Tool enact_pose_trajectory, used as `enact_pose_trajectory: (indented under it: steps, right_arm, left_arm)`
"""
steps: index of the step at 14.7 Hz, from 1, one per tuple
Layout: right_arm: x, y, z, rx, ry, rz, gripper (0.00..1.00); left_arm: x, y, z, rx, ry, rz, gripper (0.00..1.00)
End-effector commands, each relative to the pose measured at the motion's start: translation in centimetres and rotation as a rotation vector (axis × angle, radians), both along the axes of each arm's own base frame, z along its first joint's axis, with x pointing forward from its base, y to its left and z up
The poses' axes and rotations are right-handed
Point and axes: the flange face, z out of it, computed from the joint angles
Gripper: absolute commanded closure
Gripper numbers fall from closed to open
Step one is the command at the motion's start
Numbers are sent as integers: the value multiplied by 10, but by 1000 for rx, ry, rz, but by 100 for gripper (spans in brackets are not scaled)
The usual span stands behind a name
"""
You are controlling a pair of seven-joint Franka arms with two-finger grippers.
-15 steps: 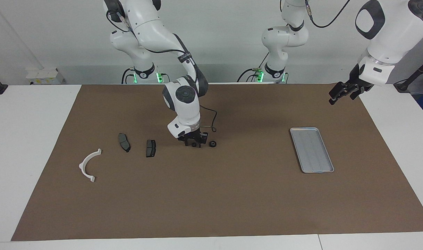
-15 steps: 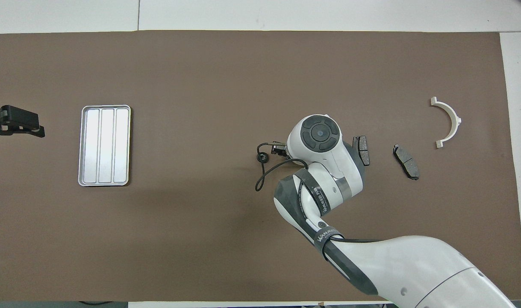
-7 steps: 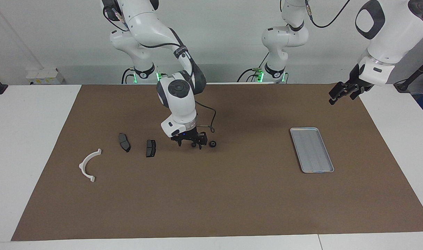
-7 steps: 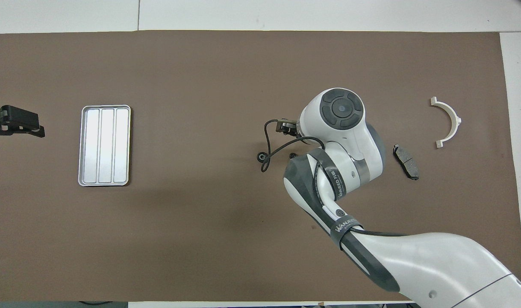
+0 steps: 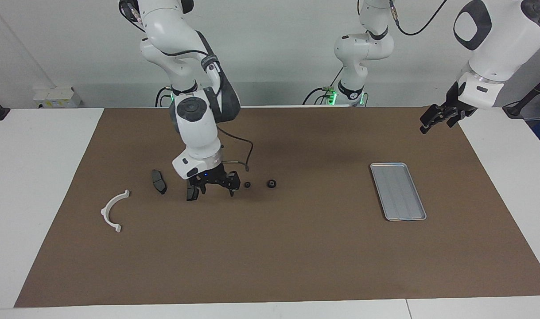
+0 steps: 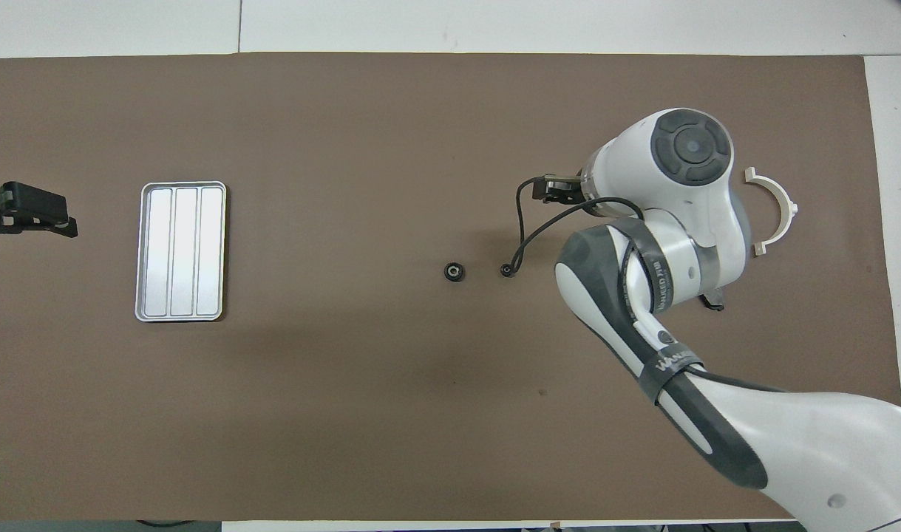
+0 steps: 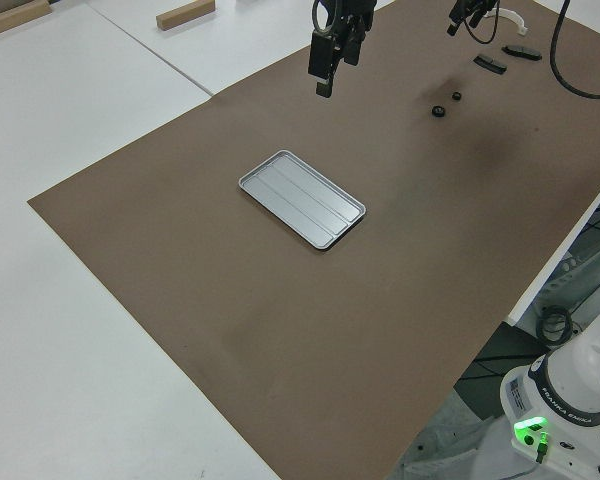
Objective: Pick bearing gear from pile to tray
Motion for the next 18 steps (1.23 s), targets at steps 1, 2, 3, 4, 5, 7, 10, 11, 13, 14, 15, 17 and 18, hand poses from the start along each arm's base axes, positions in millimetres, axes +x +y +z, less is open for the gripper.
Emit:
enact_pose_trajectory:
  steps: [1, 2, 3, 4, 5, 7, 10, 11, 13, 14, 15, 17, 18]
  right_arm:
    - [4, -56, 25, -13, 9, 73, 0]
    - [5, -75, 34, -20, 5, 97, 0]
    - [4, -93, 43, -27, 12, 120, 0]
    - [3, -114, 50, -34, 13, 122, 0]
    - [2, -135, 54, -46, 18, 121, 0]
    - [-3, -165, 65, -58, 31, 123, 0]
    - [-7, -208, 77, -67, 20, 127, 0]
    - [-8, -216, 82, -69, 13, 121, 0]
    - [-11, -223, 81, -69, 16, 112, 0]
    - [-11, -224, 81, -69, 16, 110, 0]
    - [-11, -224, 81, -69, 16, 110, 0]
    - [-11, -224, 81, -68, 21, 110, 0]
    - [-12, -226, 80, -68, 27, 107, 0]
  left_arm:
    - [-10, -1, 3, 3, 18, -10, 0]
    - [-9, -5, 3, 4, 14, -16, 0]
    - [-9, -12, 3, 4, 12, -31, 0]
    - [-8, -12, 4, 4, 6, -30, 0]
    - [-8, -14, 3, 4, 6, -28, 0]
    - [-13, -18, 0, 3, 11, -26, 0]
    - [-20, -46, -21, 7, -14, 82, 0]
    - [-23, -61, -29, 4, -27, 100, 0]
    - [-21, -93, -41, -14, -29, 140, 0]
    - [-19, -108, -44, -30, -37, 170, 0]
    - [-16, -124, -55, -30, -27, 180, 0]
    - [-11, -163, -79, -24, -18, 191, 0]
    - [-8, -182, -91, -26, -27, 223, 0]
